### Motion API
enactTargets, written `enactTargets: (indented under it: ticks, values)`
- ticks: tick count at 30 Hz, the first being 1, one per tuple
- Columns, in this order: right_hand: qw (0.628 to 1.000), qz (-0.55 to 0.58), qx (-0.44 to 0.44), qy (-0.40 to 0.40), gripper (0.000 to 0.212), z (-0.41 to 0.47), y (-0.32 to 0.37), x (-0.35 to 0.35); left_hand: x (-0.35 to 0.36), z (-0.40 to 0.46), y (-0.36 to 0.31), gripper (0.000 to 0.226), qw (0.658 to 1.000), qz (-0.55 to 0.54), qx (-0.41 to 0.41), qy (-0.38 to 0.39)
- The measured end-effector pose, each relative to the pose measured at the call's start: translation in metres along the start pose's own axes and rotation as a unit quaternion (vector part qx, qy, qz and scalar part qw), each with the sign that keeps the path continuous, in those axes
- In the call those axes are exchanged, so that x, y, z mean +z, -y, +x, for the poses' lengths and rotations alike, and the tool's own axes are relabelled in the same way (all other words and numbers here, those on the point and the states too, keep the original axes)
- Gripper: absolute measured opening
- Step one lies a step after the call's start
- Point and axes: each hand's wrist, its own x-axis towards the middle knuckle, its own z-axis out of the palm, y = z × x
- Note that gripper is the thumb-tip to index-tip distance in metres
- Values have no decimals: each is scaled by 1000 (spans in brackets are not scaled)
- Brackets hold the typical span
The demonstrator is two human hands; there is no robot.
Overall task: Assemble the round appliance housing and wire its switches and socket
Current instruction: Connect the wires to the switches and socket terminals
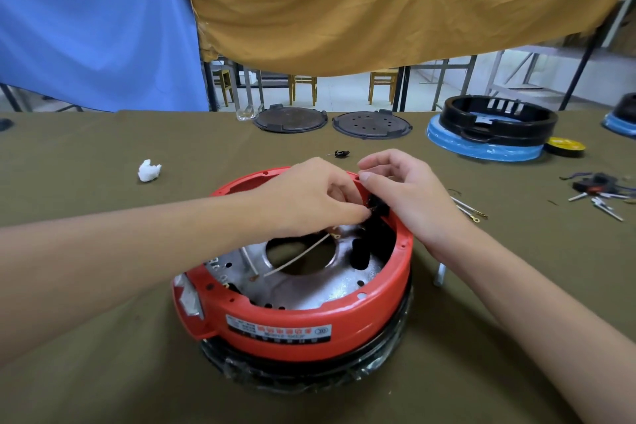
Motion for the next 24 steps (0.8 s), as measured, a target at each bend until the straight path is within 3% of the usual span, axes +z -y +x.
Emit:
enactTargets:
  ticks: [8, 24]
  values:
    - [1000, -2, -3, 6, 16, -1, 2, 0, 17, 6, 3, 15, 993, -86, -53, -66]
    - [999, 47, 12, -18, 17, 0, -1, 9, 22, 1, -7, 9, 995, 22, 15, -97]
